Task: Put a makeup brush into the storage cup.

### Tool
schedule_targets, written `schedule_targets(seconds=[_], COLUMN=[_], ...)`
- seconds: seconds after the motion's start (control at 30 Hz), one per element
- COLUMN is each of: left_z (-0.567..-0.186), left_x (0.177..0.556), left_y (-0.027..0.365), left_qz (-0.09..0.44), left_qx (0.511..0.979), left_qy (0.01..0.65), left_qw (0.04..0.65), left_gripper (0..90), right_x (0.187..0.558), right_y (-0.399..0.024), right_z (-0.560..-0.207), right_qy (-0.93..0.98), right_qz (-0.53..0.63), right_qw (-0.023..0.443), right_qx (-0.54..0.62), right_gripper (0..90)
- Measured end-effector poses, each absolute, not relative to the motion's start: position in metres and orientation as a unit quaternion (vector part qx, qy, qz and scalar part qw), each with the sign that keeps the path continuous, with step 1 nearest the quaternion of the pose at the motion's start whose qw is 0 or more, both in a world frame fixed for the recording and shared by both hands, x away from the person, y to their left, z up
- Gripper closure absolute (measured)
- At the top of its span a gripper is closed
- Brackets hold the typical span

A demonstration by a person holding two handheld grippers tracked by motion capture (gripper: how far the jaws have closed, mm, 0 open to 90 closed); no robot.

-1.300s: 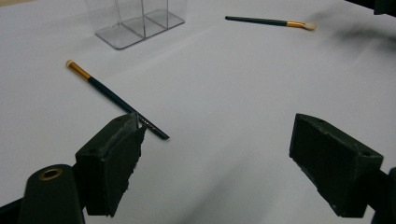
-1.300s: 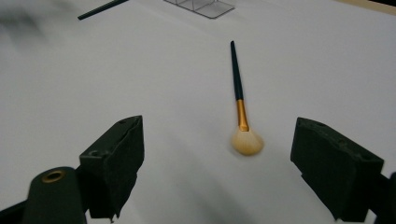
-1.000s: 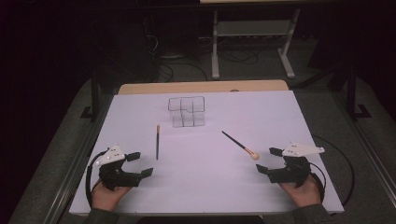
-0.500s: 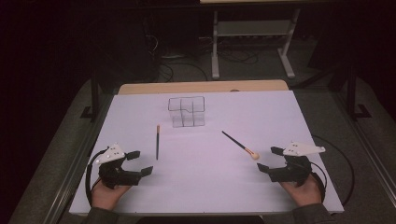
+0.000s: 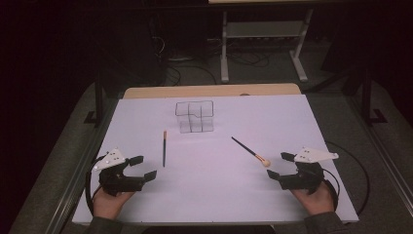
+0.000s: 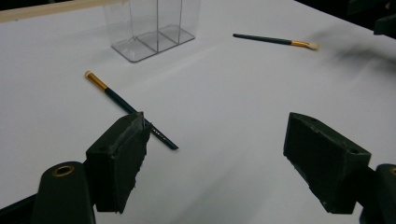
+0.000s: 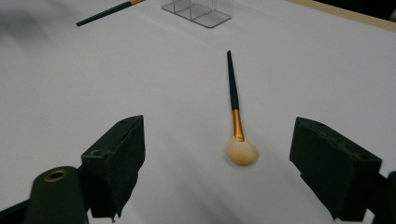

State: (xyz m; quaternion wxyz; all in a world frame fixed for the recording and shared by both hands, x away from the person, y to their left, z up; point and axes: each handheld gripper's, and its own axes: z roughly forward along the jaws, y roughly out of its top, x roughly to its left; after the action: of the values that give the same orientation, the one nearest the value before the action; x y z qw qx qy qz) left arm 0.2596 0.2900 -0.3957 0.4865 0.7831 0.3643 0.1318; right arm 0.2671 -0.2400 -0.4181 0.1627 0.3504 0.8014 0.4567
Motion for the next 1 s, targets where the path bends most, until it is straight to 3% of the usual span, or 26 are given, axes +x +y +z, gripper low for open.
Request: schedule_targets(seconds=[0.5, 1.0], left_z=[-0.388, -0.361], left_x=[0.273, 0.297], left_y=[0.287, 0.275], left_qz=[0.112, 0.125], left_qx=[0.790, 0.800], left_qy=[0.375, 0.384], left_qw=[0.472, 0.443], left_gripper=[24.0, 24.9], right_x=[0.269, 0.270], right_y=[-0.242, -0.242], right_z=[-0.413, -0.414], right_qy=[0.795, 0.798], right_qz=[0.464, 0.464], right_qw=[0.179, 0.171], right_qx=[0.348, 0.345], right_gripper=[17.0, 17.2])
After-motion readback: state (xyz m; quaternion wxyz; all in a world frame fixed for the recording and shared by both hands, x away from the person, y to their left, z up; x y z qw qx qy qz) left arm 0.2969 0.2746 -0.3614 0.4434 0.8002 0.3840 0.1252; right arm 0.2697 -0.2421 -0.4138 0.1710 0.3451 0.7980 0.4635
